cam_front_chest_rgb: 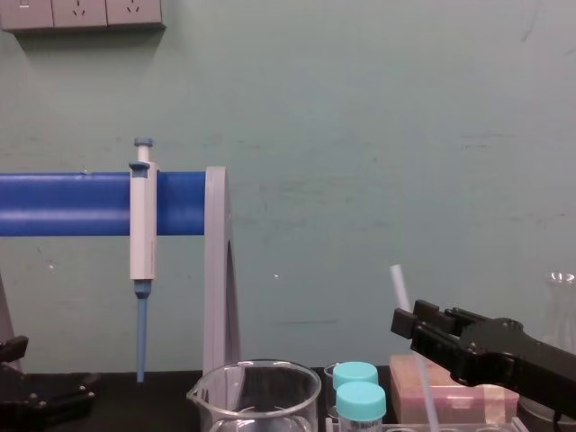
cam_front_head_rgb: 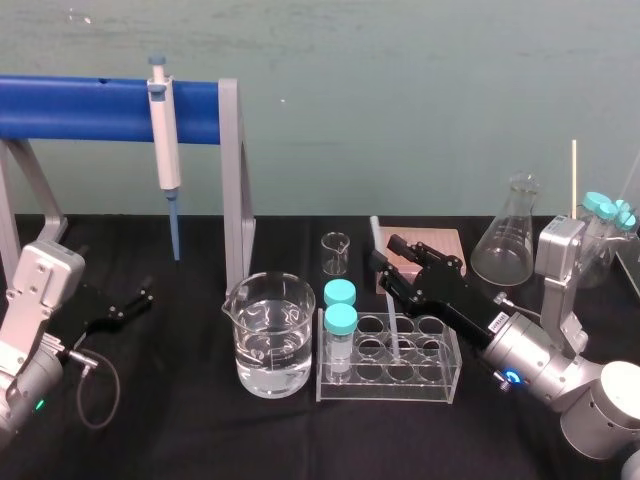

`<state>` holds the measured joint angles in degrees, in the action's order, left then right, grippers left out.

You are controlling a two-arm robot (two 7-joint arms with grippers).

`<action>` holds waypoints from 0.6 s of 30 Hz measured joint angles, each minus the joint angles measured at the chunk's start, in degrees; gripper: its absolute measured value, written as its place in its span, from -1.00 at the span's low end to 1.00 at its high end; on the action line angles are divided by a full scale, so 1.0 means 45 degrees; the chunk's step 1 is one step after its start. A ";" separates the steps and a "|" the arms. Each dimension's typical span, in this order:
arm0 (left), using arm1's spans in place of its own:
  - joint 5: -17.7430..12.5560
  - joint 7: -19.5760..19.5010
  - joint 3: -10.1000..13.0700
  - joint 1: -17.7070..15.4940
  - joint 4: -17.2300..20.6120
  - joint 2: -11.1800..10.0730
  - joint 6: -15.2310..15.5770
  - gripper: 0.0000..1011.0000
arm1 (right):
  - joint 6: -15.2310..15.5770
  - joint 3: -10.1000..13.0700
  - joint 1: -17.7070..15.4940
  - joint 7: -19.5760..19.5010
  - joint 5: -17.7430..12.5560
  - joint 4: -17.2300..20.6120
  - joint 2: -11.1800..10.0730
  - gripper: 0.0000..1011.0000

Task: Pick up the stirring rod with one hand, then place it down.

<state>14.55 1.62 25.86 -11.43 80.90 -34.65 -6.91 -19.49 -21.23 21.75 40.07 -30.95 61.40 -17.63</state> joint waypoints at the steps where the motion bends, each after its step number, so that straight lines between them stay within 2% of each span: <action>1: 0.0000 0.0000 -0.0001 0.0000 0.0000 0.0000 0.0000 0.98 | 0.0001 0.0000 0.0001 0.0001 0.0000 0.0002 -0.0001 -0.20; 6: 0.0001 0.0000 0.0000 0.0000 0.0000 0.0000 0.0000 0.98 | 0.0006 0.0000 0.0001 0.0008 -0.0004 0.0006 -0.0005 0.06; 8: 0.0001 0.0000 0.0000 0.0000 0.0000 0.0000 0.0000 0.98 | 0.0009 0.0000 0.0000 0.0011 -0.0006 0.0005 -0.0006 0.28; 9: 0.0000 0.0000 -0.0001 0.0000 0.0000 0.0000 0.0000 0.98 | 0.0011 0.0000 0.0001 0.0013 -0.0007 0.0006 -0.0006 0.28; 10: 0.0000 0.0000 0.0000 0.0000 0.0000 0.0000 0.0001 0.98 | 0.0012 0.0000 0.0001 0.0015 -0.0008 0.0006 -0.0006 0.39; 18: 0.0000 0.0000 0.0000 0.0000 0.0000 0.0000 0.0000 0.98 | 0.0016 0.0000 0.0001 0.0023 -0.0015 0.0006 -0.0007 0.81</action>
<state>14.55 1.62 25.86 -11.43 80.90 -34.65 -6.91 -19.42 -21.23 21.76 40.17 -31.02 61.43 -17.66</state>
